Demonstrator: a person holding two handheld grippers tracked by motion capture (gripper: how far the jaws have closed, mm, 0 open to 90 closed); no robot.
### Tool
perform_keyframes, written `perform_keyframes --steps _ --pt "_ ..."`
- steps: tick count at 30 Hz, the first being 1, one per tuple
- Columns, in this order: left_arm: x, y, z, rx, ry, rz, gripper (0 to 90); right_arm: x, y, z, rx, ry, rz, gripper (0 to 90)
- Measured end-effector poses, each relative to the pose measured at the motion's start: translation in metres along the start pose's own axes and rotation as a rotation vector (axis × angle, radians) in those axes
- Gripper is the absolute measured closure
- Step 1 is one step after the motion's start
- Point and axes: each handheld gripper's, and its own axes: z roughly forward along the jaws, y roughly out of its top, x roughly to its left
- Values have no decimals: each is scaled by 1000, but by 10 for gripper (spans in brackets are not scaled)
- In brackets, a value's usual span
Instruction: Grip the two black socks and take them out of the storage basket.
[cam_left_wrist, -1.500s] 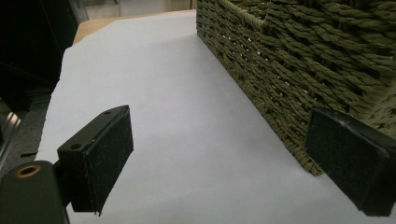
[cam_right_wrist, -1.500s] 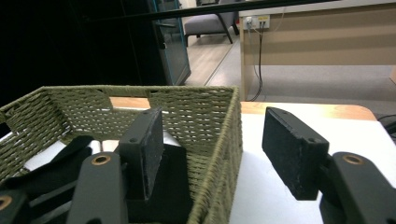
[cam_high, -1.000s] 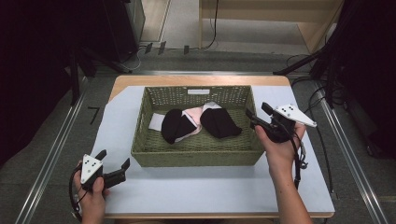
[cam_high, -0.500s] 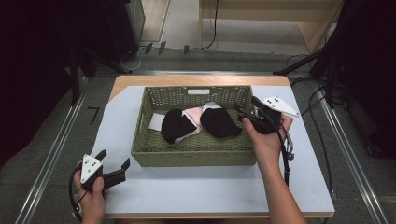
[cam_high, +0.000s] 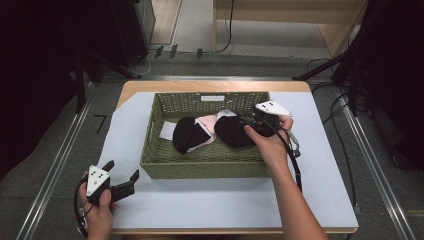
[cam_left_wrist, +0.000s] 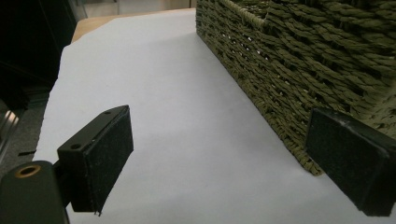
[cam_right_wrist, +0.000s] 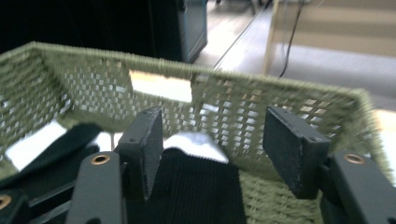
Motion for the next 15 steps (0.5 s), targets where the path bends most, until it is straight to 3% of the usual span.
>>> perform_keyframes --steps 7,9,12,13,15 --pt "0 0 0 2 1 2 92 -5 -5 13 82 52 -21 335" --pt "0 0 0 6 2 5 92 -5 -8 19 118 81 -28 270" --pt "0 0 0 6 2 6 92 -3 -9 24 143 97 -47 251" --pt "0 0 0 6 1 5 92 0 -10 30 169 95 -78 210" --pt "0 0 0 5 1 3 92 4 -12 35 181 110 -99 209"
